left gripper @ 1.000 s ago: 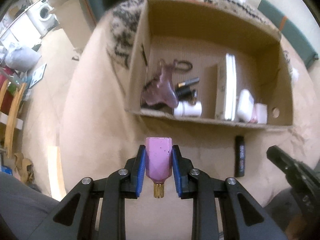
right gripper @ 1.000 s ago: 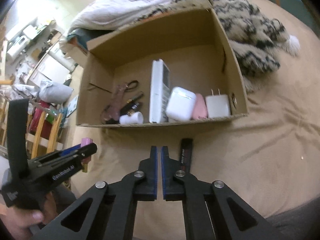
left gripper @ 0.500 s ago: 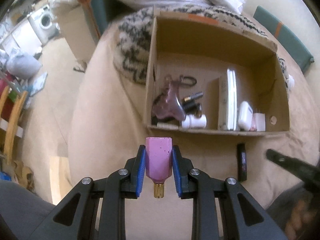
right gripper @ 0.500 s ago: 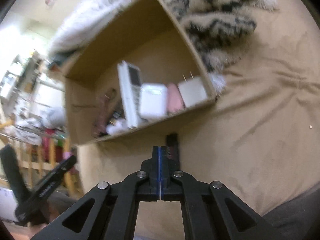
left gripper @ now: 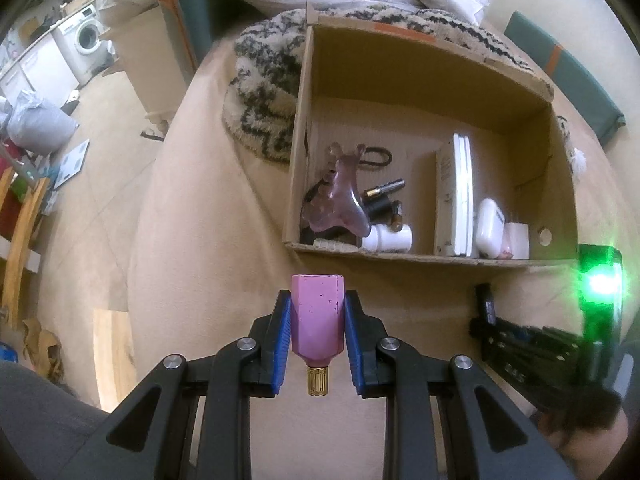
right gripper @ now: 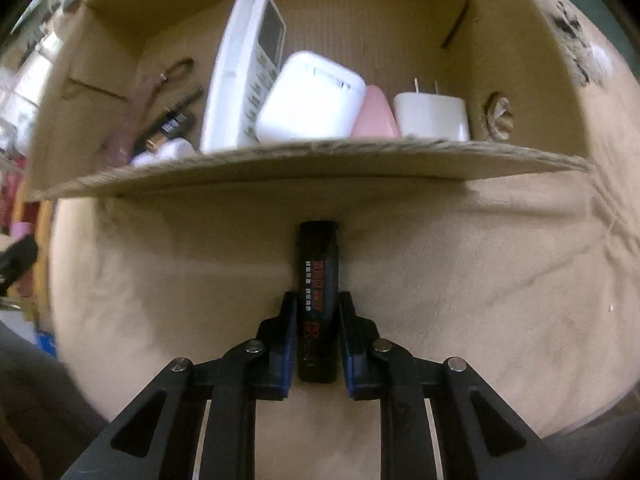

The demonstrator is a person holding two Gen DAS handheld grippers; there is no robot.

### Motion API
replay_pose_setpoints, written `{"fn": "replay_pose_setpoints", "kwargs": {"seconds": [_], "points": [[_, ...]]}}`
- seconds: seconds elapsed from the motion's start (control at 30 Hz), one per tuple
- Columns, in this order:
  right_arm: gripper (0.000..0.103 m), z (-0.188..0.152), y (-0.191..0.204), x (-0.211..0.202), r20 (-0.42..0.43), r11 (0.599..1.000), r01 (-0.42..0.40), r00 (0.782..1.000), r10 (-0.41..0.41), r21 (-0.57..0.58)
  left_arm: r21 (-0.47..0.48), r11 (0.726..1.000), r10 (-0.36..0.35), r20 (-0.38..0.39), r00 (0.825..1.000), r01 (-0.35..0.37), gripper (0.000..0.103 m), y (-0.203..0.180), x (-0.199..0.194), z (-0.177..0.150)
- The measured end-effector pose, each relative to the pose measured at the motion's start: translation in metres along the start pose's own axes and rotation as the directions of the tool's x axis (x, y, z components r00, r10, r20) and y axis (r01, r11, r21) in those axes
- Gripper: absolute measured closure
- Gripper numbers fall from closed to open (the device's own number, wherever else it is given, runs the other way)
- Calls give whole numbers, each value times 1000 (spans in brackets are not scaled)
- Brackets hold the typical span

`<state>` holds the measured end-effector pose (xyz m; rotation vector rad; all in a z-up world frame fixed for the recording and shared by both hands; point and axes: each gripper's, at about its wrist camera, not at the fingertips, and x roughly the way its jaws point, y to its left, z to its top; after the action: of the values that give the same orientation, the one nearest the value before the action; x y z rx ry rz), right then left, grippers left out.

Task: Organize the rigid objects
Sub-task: 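Carry lip gloss and power bank into the box and open both grippers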

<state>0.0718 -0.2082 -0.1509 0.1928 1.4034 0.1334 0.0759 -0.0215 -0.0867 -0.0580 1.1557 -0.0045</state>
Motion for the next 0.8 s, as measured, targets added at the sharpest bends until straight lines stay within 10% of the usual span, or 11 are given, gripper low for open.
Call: {"fn": "replay_pose_setpoints", "kwargs": {"seconds": [0.33,0.57,0.8], "points": [[83,-16,14,-108,256,980,-164,948,189,-115,25,1000,8,50,999,-10,80,-2,-18,31],[83,46,-12,-130,386,979,-179,900,202,-95,16,999,28,88,996,-29,80,-11,-11,70],[83,87,-32,-86,334,979,-206,922,195,-2,46,998,39,53,998,-42,80,-31,27,100]]}}
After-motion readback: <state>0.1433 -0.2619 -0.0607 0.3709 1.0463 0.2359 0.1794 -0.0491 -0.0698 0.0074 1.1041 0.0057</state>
